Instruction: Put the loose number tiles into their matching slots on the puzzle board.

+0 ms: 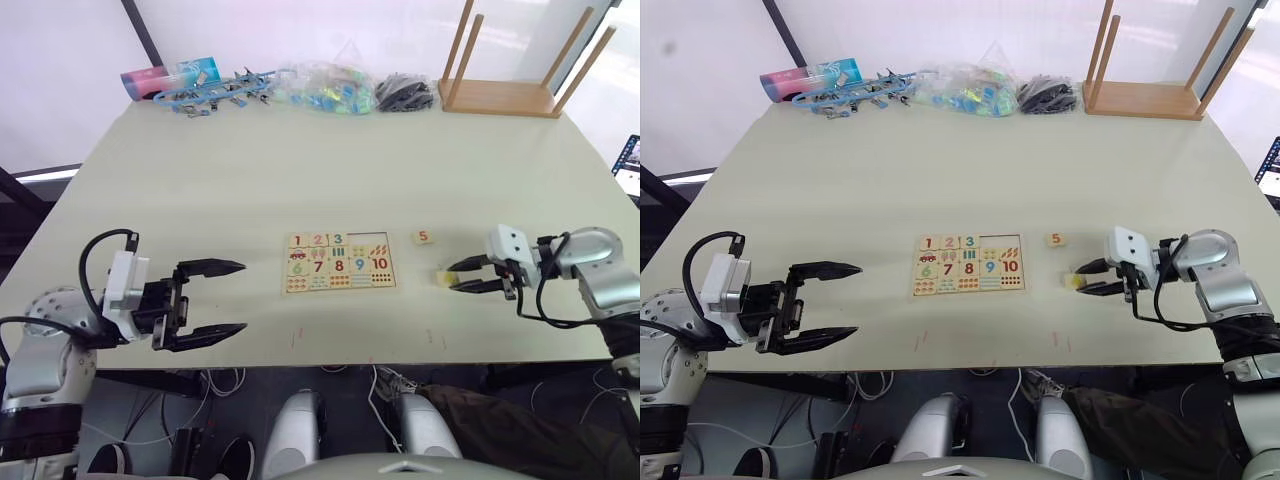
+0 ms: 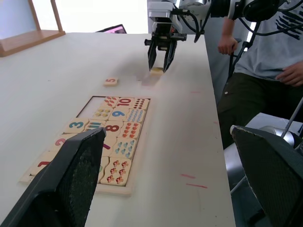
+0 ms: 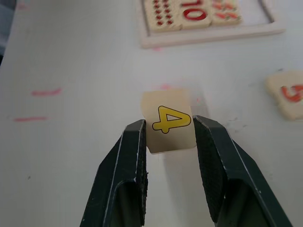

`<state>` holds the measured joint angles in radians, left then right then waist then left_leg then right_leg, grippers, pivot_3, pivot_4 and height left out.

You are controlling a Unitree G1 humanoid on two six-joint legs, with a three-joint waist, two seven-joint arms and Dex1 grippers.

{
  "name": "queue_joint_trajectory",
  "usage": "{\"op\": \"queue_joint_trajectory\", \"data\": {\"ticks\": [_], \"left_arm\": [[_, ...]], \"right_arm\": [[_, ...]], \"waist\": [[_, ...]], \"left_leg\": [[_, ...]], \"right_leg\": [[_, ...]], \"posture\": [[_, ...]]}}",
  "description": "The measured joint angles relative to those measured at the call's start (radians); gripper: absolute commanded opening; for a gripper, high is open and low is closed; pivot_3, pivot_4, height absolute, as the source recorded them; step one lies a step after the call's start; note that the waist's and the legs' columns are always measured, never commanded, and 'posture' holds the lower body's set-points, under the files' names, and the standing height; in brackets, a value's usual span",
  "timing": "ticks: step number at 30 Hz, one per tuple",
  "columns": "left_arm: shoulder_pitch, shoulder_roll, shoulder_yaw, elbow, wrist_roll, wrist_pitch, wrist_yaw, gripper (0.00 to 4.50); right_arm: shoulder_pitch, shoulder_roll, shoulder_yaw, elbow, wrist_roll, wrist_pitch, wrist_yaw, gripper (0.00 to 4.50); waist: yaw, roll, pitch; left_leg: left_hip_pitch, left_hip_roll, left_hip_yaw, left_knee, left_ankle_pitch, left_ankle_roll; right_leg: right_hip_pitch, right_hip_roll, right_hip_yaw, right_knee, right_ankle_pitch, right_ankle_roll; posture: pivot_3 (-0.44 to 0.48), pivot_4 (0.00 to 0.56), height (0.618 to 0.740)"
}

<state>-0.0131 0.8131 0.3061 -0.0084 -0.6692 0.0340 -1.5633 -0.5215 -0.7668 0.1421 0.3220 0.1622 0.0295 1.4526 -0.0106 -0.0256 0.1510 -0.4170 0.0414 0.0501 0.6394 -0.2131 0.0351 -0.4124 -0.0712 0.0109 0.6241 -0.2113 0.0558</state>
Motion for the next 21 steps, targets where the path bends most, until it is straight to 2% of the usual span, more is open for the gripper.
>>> {"op": "queue_joint_trajectory", "data": {"ticks": [6,10,18,21], "left_arm": [[0.000,-0.016,0.002,-0.006,-0.001,0.004,0.042,4.50],[0.004,-0.025,0.011,-0.022,-0.001,0.009,0.087,4.50],[0.020,-0.034,0.030,-0.031,-0.001,0.017,0.136,4.50],[0.039,-0.034,0.043,-0.041,-0.002,0.018,0.145,4.50]], "right_arm": [[-0.070,0.005,0.022,-0.113,-0.013,0.150,-0.061,0.92],[-0.167,0.051,0.085,-0.128,-0.046,0.258,-0.095,0.92],[-0.334,0.143,0.206,-0.096,-0.133,0.347,-0.128,0.92],[-0.404,0.187,0.255,-0.036,-0.171,0.382,-0.128,0.92]], "waist": [[0.000,0.000,0.000],[-0.003,0.000,0.000],[-0.002,0.000,0.000],[-0.004,0.000,0.000]], "left_leg": [[0.000,0.000,0.000,0.000,0.000,0.000],[0.000,0.000,0.000,0.000,0.000,0.000],[-0.002,0.000,0.000,-0.001,0.000,0.000],[-0.002,0.000,0.001,-0.001,0.000,0.000]], "right_leg": [[-0.001,0.000,0.000,0.000,0.000,0.000],[-0.001,0.000,0.000,0.000,0.000,0.000],[-0.003,0.000,0.000,0.000,0.000,0.000],[-0.003,-0.001,0.000,0.000,0.000,0.000]], "posture": [[0.000,0.150,0.740],[0.000,0.150,0.740],[0.000,0.150,0.740],[0.000,0.150,0.740]]}}
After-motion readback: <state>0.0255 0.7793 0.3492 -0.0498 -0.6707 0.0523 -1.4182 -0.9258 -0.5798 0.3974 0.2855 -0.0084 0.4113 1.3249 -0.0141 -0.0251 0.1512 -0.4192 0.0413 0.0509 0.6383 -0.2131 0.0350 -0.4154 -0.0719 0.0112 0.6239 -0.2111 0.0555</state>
